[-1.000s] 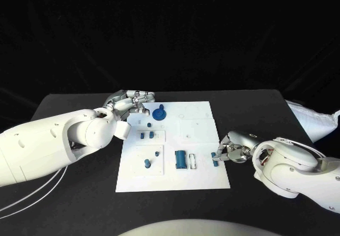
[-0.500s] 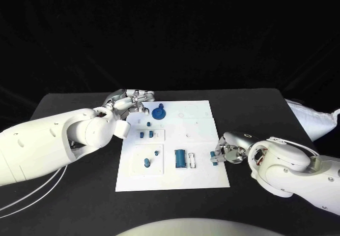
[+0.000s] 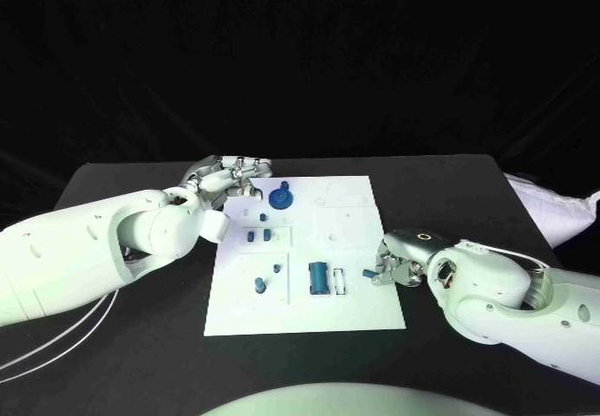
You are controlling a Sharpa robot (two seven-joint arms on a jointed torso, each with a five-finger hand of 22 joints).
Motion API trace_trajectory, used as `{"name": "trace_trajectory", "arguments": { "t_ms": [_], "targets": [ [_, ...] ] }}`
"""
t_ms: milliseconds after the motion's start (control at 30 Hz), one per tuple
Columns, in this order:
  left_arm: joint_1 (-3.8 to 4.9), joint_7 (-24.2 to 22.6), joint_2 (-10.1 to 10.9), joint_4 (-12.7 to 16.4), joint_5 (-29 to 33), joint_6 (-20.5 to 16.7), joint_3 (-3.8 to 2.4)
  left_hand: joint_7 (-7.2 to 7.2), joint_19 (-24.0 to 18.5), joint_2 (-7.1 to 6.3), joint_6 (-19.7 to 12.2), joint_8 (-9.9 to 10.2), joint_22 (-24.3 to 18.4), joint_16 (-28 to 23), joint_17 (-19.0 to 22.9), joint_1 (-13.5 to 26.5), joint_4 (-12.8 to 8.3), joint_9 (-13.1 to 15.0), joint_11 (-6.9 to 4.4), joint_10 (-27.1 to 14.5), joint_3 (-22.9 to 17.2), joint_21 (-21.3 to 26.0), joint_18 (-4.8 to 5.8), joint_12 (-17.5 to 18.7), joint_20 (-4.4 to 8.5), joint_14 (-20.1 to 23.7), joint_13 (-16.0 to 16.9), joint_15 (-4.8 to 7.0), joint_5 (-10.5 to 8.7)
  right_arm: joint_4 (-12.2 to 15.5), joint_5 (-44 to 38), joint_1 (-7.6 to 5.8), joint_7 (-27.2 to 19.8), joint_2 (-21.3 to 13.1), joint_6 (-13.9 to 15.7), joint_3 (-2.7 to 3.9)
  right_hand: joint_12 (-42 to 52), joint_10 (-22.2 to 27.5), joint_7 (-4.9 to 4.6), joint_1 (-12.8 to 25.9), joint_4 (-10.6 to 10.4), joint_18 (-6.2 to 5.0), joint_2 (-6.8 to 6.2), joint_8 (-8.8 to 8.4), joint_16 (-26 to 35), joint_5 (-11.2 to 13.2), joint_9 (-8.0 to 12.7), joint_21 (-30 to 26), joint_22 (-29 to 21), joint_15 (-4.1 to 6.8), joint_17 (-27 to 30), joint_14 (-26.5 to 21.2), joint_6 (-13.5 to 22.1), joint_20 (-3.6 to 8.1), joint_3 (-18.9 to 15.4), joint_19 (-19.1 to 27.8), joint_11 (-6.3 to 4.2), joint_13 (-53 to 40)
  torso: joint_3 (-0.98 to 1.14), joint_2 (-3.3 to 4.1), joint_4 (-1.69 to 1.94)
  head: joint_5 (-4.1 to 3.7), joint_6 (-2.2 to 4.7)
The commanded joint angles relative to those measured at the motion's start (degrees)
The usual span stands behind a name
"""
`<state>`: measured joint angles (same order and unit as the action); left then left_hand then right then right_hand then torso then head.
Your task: Assemble the parts on the task board
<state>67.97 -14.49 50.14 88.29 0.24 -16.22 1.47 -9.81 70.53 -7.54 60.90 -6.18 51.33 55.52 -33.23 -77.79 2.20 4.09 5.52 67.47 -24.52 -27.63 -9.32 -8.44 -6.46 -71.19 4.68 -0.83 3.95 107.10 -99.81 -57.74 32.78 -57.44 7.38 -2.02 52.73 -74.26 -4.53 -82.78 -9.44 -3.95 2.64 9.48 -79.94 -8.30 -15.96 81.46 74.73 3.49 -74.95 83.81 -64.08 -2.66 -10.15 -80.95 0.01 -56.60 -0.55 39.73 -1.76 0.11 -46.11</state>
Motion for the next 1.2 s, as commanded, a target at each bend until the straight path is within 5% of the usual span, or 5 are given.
{"name": "trace_trajectory", "arguments": {
  "t_ms": [33, 233, 633, 867, 1200],
  "targets": [
    [0.03, -0.7, -0.1, 0.0, -0.1, 0.2, -0.04, -0.04, 0.3, 0.09, -0.5, -0.2, -0.1, -0.1, -0.1, -0.4, -0.4, 0.0, 0.05, -0.5, 0.1, 0.2, -1.13, -0.4, -0.01, 0.3, 0.1, 0.09, -0.21, -1.0, -4.9, 1.02, 0.7, 0.6, -5.4, -0.55, -0.3, -0.4, 0.12, -1.2, 0.4, 0.50, 0.39, -0.23, -0.4, -0.1, 0.2, 0.2, 0.1, 0.43, -0.3, 3.5, -0.1, 0.12, 0.8, -0.4, -0.18, -0.1, 0.01, -0.01, 0.01, 0.08, -0.05],
    [0.03, -0.6, -0.1, 0.0, -0.1, 0.3, -0.04, -0.05, 0.3, 0.10, -0.5, -0.2, -0.1, -0.2, 0.0, -0.4, -0.4, 0.0, 0.05, -0.5, 0.1, 0.2, -1.13, -0.4, 0.00, 0.4, 0.1, 0.10, -0.22, -1.3, -4.7, 1.52, 0.7, 1.2, -5.5, -0.56, -0.4, -0.5, 0.29, -1.9, 0.5, 0.53, 1.40, -0.51, -0.5, -1.1, 0.3, 0.3, 0.3, 0.56, -0.5, 3.5, -0.3, 0.23, 2.6, -0.5, -0.33, -0.2, 0.00, -0.03, -0.04, 0.04, -0.07],
    [0.03, -0.5, -0.2, -0.1, -0.1, 0.3, -0.04, -0.05, 0.3, 0.10, -0.5, -0.2, -0.1, -0.2, 0.0, -0.4, -0.4, 0.0, 0.05, -0.5, 0.1, 0.2, -1.13, -0.4, 0.00, 0.4, 0.1, 0.10, -0.22, -1.2, -3.6, 1.66, 0.7, 1.7, -5.7, -0.56, -0.3, -1.1, 0.53, -3.4, 1.7, 0.66, 1.13, -1.10, -0.9, -4.1, 0.3, 0.7, 0.9, 0.74, -1.1, 3.6, -1.1, 0.45, 7.4, -0.9, -0.59, -0.8, -0.03, -0.07, 0.01, 0.04, -0.06],
    [0.03, -0.2, -0.3, -0.2, -0.1, 0.0, -0.04, -0.07, 0.4, 0.04, -0.6, -0.2, -0.1, -0.1, 0.1, -0.7, -0.7, 0.0, 0.05, -0.6, 0.0, 0.3, -1.14, -0.5, 0.03, 0.4, 0.1, 0.12, -0.23, -0.1, 0.2, 1.65, 0.6, 1.3, 0.6, -0.54, 0.3, -2.4, 0.76, 0.8, -1.4, 0.73, 0.95, -1.65, -1.2, -6.2, 0.3, 0.9, 1.3, 0.90, -1.7, 3.7, -1.4, 0.57, 10.1, -1.1, -0.73, -1.7, 0.00, -0.08, 0.02, 0.11, 0.09],
    [0.03, 0.1, -0.3, -0.3, 0.1, -0.2, -0.03, -0.17, 0.5, -0.11, -0.7, -0.3, -0.2, 0.0, 0.1, 0.0, -0.4, 0.0, 0.17, -0.7, 0.6, 0.4, -1.08, -0.6, -0.04, 0.3, 0.1, 0.01, -0.33, 2.3, 8.1, 1.12, -2.7, 0.4, 10.4, -0.42, 1.5, -3.7, 0.66, 3.4, -3.6, 0.92, -0.51, -2.50, -1.6, -4.3, 0.5, 1.4, 2.2, 0.87, -2.4, 3.9, -1.9, 0.64, 12.5, -1.7, -0.67, -3.4, -0.04, 0.00, 0.05, 0.05, -0.06]
  ]
}}
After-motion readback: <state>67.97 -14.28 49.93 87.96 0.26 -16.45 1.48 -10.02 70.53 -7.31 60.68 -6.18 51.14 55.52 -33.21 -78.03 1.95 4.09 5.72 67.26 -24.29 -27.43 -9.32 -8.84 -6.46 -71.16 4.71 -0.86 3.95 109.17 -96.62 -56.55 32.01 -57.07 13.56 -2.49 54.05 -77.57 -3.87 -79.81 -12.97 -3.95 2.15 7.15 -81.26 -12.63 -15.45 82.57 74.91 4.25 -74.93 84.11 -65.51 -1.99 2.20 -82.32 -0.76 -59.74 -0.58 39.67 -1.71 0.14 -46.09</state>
